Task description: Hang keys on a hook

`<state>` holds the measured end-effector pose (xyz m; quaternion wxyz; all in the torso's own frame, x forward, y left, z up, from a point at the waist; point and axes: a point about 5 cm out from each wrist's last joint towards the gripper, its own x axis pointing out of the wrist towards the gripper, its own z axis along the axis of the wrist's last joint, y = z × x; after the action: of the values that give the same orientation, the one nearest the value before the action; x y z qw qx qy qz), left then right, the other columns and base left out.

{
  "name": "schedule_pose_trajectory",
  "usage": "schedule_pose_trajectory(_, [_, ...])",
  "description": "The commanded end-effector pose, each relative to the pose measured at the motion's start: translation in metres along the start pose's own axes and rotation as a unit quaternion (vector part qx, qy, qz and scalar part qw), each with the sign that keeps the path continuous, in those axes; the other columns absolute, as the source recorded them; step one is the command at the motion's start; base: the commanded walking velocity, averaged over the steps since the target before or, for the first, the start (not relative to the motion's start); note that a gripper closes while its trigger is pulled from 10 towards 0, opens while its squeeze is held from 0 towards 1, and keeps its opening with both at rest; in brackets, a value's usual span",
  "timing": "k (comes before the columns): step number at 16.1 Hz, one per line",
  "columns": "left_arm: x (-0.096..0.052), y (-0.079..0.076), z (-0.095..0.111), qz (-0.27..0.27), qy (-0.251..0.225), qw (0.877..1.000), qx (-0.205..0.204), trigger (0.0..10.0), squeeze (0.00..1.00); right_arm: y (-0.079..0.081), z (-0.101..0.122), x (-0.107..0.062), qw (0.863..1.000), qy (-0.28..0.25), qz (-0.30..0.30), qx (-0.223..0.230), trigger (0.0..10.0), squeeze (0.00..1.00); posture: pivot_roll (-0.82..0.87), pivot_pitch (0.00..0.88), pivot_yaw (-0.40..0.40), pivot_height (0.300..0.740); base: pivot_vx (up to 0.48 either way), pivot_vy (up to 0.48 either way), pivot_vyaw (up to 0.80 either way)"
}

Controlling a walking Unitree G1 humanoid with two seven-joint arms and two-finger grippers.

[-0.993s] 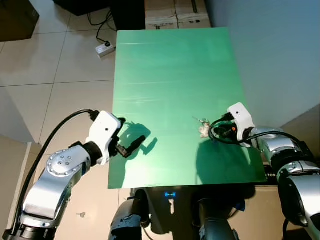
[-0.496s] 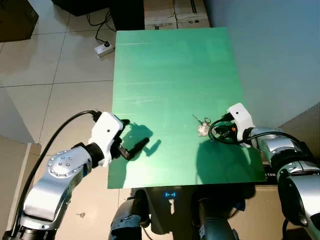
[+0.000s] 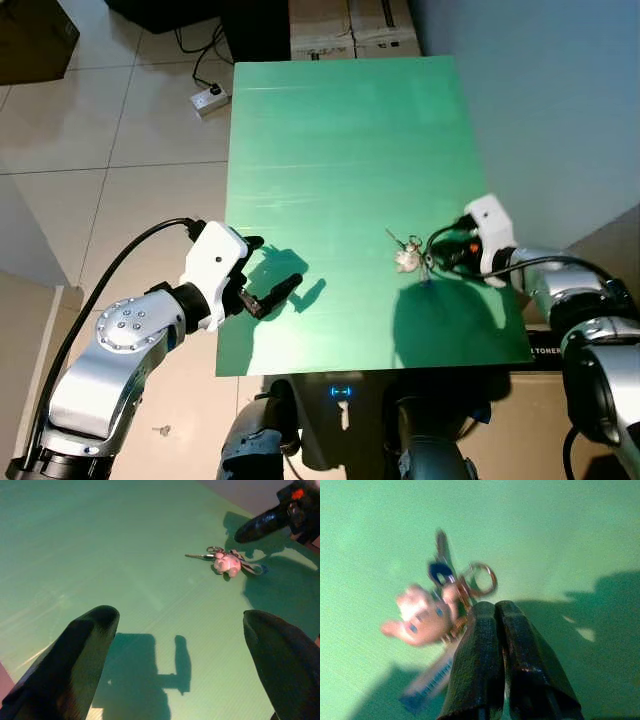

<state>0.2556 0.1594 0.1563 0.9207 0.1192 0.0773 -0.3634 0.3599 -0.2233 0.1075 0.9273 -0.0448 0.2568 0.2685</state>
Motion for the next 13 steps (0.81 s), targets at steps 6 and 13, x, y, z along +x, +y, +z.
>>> schedule_pose_trajectory(6, [-0.004,-0.001,-0.005,0.000,0.007,1.000,-0.001,10.0,0.00,-0.004,-0.001,-0.008,0.999,-0.025,0.026,-0.007,6.7,0.00,0.01,0.318,0.058,0.740,0.000,0.000,0.00])
schedule_pose_trajectory(13, [-0.003,-0.002,-0.005,-0.009,0.009,1.000,0.004,10.0,0.00,0.008,-0.023,0.002,0.999,0.021,0.023,-0.019,10.0,1.00,0.02,0.316,0.063,0.740,0.000,0.000,0.00])
